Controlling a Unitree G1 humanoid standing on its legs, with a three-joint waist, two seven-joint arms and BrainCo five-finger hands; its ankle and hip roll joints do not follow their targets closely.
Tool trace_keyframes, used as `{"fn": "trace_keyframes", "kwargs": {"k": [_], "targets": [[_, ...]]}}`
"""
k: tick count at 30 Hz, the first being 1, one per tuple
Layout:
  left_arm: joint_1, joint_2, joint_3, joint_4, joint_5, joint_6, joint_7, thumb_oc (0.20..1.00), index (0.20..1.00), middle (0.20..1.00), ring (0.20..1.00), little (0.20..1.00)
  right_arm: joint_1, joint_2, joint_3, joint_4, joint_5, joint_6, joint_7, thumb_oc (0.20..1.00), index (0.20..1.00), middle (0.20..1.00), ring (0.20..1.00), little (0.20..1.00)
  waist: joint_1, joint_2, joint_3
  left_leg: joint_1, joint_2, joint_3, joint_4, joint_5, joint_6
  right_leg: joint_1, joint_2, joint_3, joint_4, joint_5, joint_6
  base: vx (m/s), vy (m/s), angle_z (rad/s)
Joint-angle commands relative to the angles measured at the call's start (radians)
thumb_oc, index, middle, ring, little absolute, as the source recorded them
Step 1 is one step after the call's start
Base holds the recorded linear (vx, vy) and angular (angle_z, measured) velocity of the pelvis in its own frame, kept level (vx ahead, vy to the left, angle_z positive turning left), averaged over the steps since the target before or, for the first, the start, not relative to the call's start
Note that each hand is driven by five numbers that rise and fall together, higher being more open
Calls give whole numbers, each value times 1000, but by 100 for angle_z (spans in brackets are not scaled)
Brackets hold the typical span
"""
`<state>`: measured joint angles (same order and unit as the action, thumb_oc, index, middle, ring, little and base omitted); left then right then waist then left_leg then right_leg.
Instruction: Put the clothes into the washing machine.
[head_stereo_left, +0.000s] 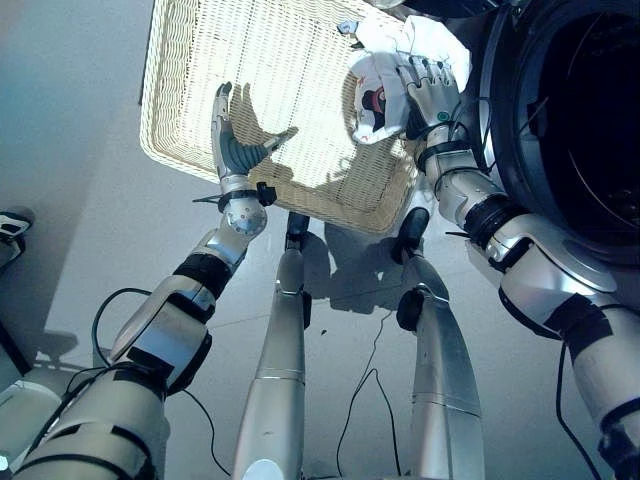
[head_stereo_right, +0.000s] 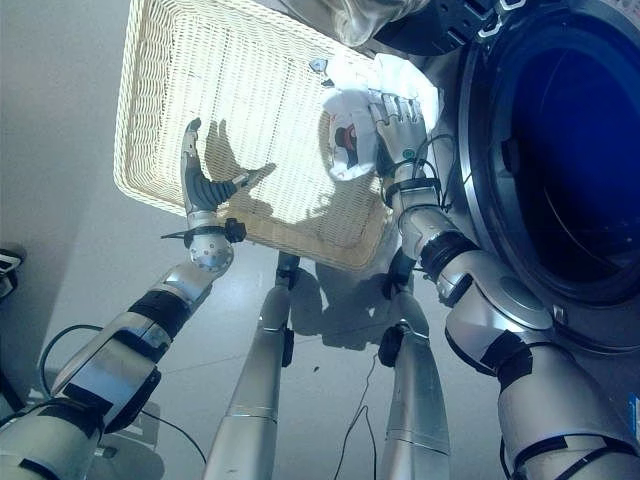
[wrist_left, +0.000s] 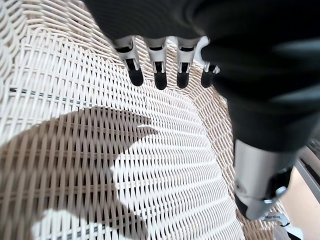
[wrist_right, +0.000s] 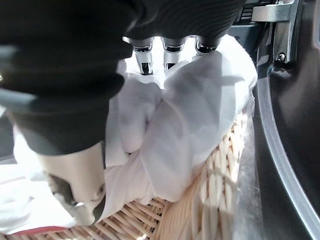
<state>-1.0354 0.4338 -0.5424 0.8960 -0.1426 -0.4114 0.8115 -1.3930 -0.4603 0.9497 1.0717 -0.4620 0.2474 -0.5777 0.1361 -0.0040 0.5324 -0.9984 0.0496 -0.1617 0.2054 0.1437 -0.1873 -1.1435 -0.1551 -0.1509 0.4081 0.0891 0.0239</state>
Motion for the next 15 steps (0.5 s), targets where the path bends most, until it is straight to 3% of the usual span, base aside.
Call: {"fn": "trace_keyframes", "kwargs": {"k": [1,2,3,15], "targets": [[-36,-45,31,-29,-13,-53,43,1000,1000,1000,1000,1000,-36,-23,22,50,-43,5,13,796,796,796,796,796,-17,109,-12,-38,-173,99,-2,28,150,23,83,-83,-102,101,105,24,47,4],[-32,-48,31,-39,-10,-52,47,1000,1000,1000,1000,1000,-38,-23,22,49,-57,0,23,561,561,561,561,561,-16,112,-12,-42,-174,100,0,29,151,18,83,-82,-99,101,105,23,29,4],[-31,-49,32,-42,-9,-52,49,1000,1000,1000,1000,1000,-38,-23,22,47,-61,-1,26,200,200,200,200,200,-15,113,-12,-42,-174,100,-1,29,151,17,84,-82,-99,101,104,17,29,4],[-25,-53,27,-74,-4,-54,63,1000,1000,1000,1000,1000,-34,-14,33,35,-70,-27,22,200,200,200,200,200,-10,123,-12,-56,-177,102,-1,36,155,-3,79,-86,-94,109,104,0,0,0]]}}
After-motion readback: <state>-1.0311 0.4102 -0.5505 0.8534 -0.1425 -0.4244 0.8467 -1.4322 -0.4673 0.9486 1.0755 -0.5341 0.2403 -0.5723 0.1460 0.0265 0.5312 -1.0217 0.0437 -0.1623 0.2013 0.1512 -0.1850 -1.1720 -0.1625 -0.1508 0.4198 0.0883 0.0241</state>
